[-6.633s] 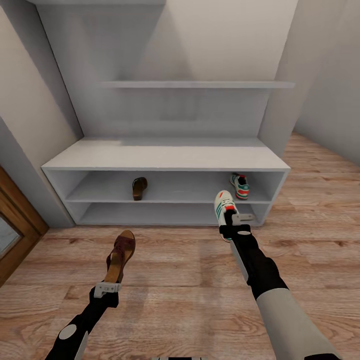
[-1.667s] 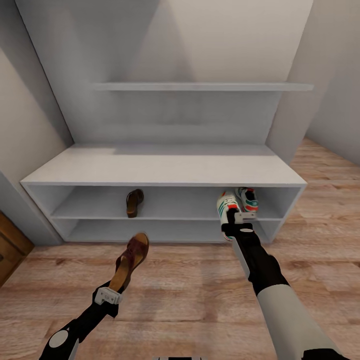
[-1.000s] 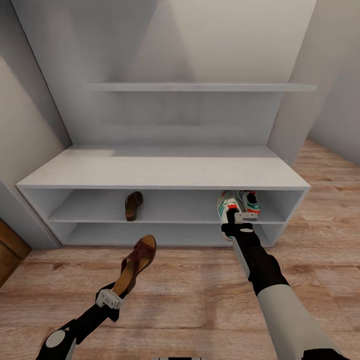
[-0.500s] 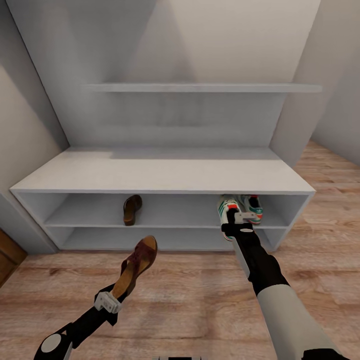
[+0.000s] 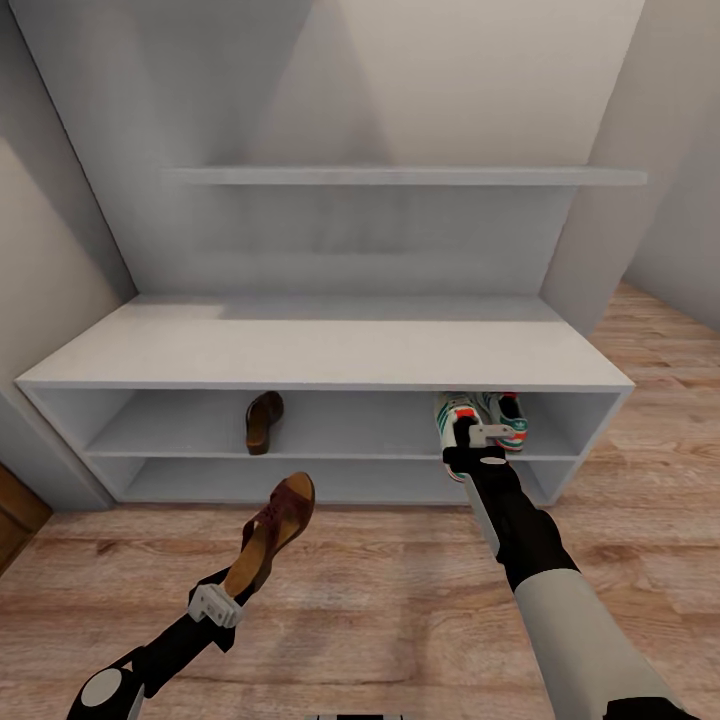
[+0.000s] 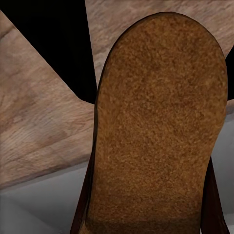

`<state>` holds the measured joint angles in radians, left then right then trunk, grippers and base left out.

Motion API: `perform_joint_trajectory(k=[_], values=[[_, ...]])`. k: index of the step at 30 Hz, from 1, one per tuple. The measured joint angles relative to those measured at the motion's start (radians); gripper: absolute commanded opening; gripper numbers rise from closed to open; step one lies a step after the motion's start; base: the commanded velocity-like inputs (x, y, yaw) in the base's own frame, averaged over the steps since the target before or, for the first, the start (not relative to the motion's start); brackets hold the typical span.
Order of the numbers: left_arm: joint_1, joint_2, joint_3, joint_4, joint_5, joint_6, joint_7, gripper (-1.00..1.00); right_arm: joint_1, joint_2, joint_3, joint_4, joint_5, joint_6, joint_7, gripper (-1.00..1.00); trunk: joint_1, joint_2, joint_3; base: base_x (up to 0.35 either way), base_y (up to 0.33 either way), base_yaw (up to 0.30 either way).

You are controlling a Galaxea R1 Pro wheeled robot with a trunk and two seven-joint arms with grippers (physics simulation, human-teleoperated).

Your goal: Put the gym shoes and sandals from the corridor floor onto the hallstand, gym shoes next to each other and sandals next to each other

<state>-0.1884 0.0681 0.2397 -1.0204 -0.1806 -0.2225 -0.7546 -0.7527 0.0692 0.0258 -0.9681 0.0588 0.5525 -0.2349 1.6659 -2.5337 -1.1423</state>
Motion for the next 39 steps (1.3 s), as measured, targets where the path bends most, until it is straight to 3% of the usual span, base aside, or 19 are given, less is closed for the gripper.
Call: perform_joint_trajectory(k=[25, 39], values=[[0.0, 0.0, 0.0, 0.0, -0.001, 0.0, 0.0, -1.0, 0.0, 0.0, 0.0, 0.0, 0.0, 0.0, 0.0, -1.0, 0.0, 0.0, 0.0, 0.002, 0.0, 0.0], [0.0, 0.0, -0.003, 0.0, -0.001, -0.001, 0.0, -1.0, 0.0, -0.001, 0.0, 0.0, 0.0, 0.0, 0.0, -1.0, 0.0, 0.0, 0.0, 0.113, 0.0, 0.0]])
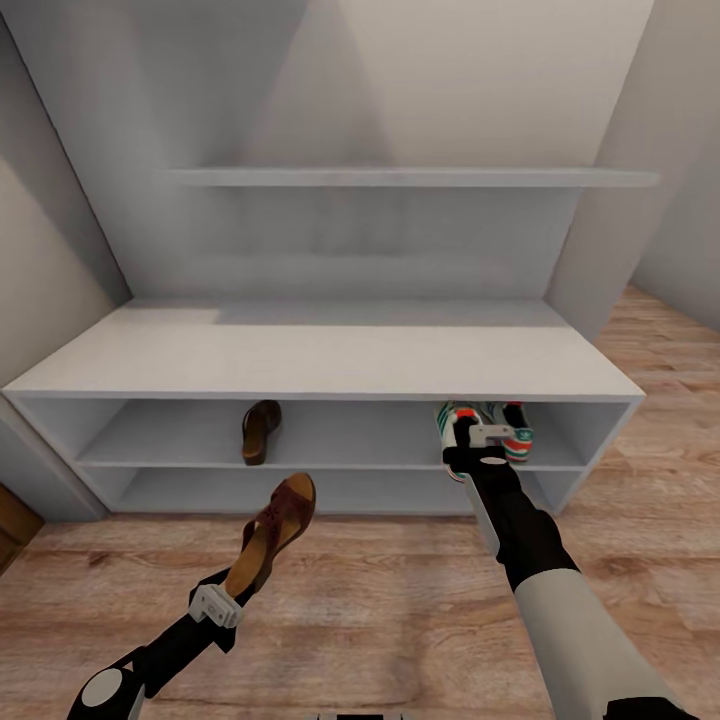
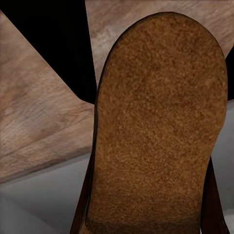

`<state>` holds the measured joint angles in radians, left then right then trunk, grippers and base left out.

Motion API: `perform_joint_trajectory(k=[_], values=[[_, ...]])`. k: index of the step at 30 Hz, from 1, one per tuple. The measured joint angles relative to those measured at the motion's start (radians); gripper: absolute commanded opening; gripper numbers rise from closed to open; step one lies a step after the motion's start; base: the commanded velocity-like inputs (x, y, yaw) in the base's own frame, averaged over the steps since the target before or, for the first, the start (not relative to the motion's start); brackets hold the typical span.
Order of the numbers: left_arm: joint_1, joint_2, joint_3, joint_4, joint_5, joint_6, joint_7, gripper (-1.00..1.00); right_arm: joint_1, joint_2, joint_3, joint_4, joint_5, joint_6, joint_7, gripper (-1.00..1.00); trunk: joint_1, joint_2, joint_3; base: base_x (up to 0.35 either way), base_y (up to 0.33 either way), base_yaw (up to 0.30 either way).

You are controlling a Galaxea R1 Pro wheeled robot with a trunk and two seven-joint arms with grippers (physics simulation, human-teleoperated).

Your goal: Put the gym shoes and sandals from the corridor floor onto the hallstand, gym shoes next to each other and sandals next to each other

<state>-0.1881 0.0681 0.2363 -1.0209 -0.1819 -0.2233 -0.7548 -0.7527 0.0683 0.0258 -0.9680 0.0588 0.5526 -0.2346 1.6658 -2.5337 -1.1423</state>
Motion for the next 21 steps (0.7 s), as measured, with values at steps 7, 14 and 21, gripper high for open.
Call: perform_joint_trajectory(k=[7, 14, 21], values=[[0.0, 0.0, -0.001, 0.0, 0.0, -0.001, 0.0, -1.0, 0.0, 0.0, 0.0, 0.0, 0.0, 0.0, 0.0, -1.0, 0.0, 0.0, 0.0, 0.026, 0.0, 0.0], [0.0, 0.0, -0.002, 0.0, 0.0, -0.001, 0.0, -1.0, 0.0, -0.001, 0.0, 0.0, 0.0, 0.0, 0.0, -1.0, 0.0, 0.0, 0.0, 0.007, 0.0, 0.0], [0.0, 0.0, -0.003, 0.0, 0.0, -0.001, 0.0, -1.0, 0.0, -0.001, 0.0, 0.0, 0.0, 0.0, 0.001, -1.0, 0.0, 0.0, 0.0, 0.002, 0.0, 0.0]])
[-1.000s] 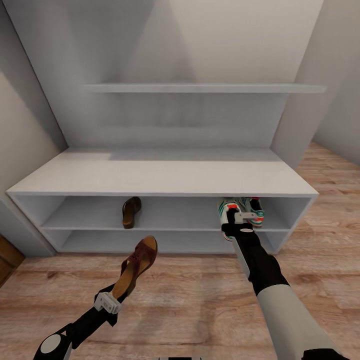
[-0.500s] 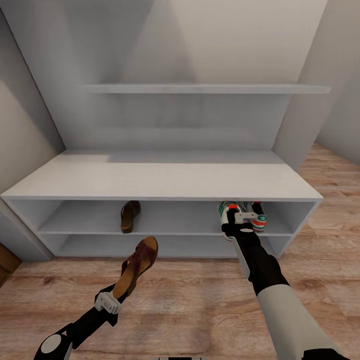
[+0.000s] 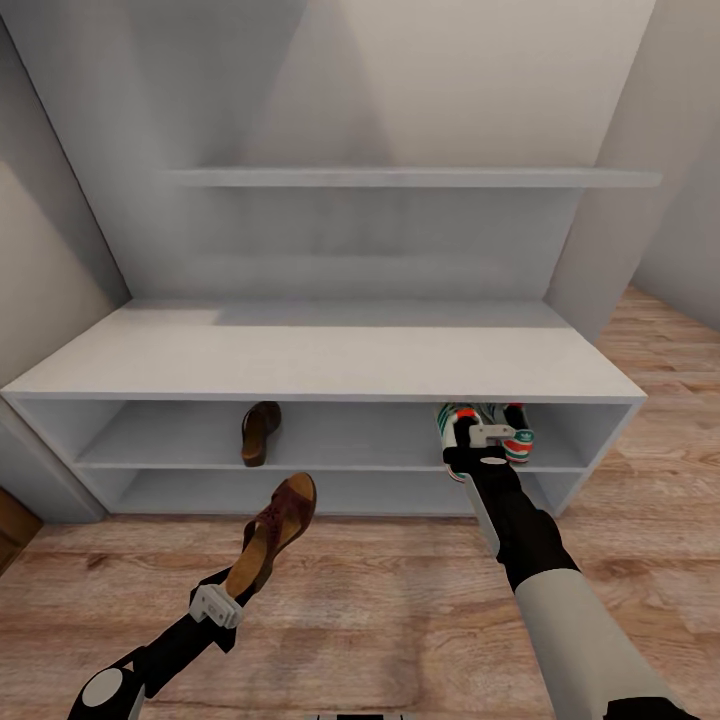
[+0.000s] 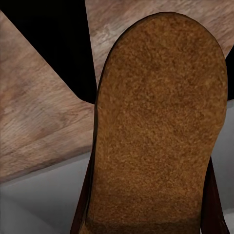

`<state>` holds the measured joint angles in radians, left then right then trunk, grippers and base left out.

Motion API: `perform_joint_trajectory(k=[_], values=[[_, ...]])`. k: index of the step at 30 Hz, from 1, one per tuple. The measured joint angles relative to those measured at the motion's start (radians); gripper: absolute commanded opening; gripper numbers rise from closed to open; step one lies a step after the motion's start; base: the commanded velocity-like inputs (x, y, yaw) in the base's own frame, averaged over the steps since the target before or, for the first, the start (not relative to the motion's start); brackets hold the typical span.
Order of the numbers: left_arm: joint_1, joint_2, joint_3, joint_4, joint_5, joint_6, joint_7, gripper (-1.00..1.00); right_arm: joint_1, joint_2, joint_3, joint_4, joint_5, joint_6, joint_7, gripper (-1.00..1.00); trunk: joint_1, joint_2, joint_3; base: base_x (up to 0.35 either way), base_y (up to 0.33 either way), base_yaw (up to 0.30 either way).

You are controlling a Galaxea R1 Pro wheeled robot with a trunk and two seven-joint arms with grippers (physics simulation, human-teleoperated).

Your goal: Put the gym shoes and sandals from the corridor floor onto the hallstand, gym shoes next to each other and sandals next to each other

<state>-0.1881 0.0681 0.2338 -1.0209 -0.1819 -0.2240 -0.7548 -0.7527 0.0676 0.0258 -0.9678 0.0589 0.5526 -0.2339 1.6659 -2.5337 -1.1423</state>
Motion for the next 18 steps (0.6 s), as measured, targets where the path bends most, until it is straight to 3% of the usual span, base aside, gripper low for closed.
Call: perform_joint_trajectory(k=[18], values=[[0.005, 0.0, -0.001, -0.001, 0.0, 0.0, -0.003, -1.0, 0.0, 0.0, 0.0, -0.001, 0.0, 0.0, 0.0, -1.0, 0.0, 0.0, 0.0, 0.0, 0.0, 0.0]])
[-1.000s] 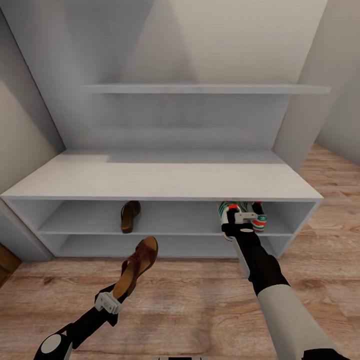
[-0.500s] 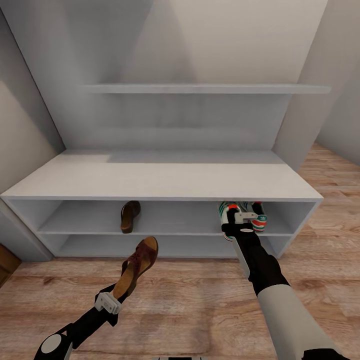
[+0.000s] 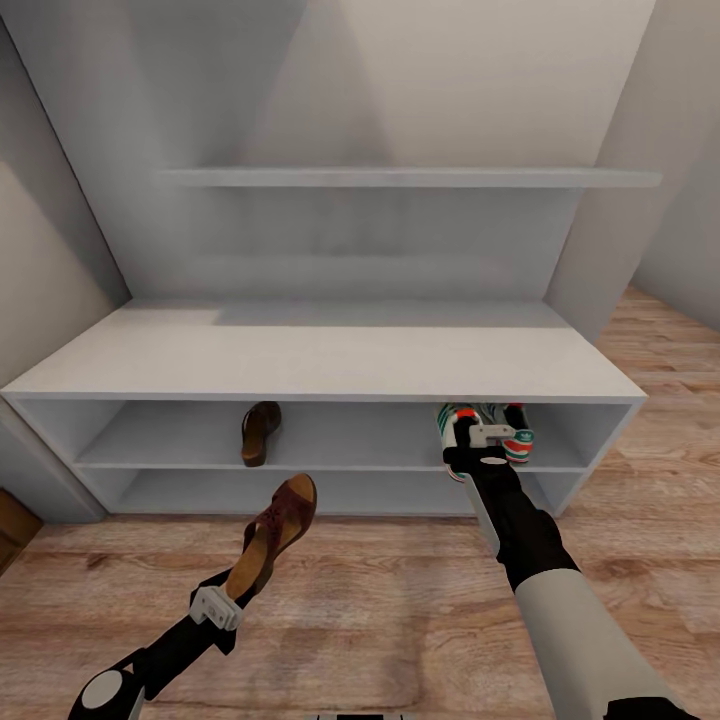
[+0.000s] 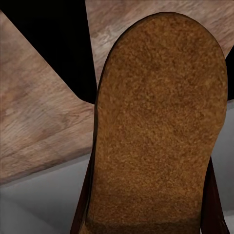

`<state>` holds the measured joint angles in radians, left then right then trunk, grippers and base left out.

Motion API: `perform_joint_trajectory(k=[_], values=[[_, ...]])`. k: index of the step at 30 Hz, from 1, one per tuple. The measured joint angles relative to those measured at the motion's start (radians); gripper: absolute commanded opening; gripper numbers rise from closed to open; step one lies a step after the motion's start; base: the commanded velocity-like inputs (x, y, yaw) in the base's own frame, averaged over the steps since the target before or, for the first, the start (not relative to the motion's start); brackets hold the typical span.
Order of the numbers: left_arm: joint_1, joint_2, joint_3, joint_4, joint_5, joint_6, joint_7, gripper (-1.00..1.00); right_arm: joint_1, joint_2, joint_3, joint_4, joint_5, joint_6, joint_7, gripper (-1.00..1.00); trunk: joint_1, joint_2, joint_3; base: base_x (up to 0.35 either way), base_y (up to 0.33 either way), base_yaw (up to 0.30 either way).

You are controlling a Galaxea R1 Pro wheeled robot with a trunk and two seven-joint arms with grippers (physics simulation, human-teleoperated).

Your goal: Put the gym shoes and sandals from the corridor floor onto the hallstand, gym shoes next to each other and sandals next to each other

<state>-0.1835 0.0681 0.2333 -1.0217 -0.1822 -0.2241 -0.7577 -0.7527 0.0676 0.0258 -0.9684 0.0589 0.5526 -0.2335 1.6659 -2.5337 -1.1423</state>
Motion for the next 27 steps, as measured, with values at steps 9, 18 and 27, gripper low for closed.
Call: perform_joint_trajectory(k=[9, 18, 27], values=[[0.006, 0.0, 0.001, -0.008, 0.001, 0.0, -0.001, -1.0, 0.0, -0.001, 0.0, 0.0, 0.0, 0.0, 0.0, -1.0, 0.0, 0.0, 0.0, 0.0, 0.0, 0.0], [0.008, -0.001, 0.004, -0.011, 0.0, 0.0, 0.0, -1.0, 0.0, -0.001, 0.0, 0.0, 0.0, 0.0, 0.0, -1.0, 0.0, 0.0, 0.0, 0.0, 0.0, 0.0], [0.009, -0.001, 0.003, -0.012, 0.0, 0.0, 0.001, -1.0, 0.0, -0.001, 0.0, 0.0, 0.0, 0.0, 0.0, -1.0, 0.0, 0.0, 0.0, 0.0, 0.0, 0.0]])
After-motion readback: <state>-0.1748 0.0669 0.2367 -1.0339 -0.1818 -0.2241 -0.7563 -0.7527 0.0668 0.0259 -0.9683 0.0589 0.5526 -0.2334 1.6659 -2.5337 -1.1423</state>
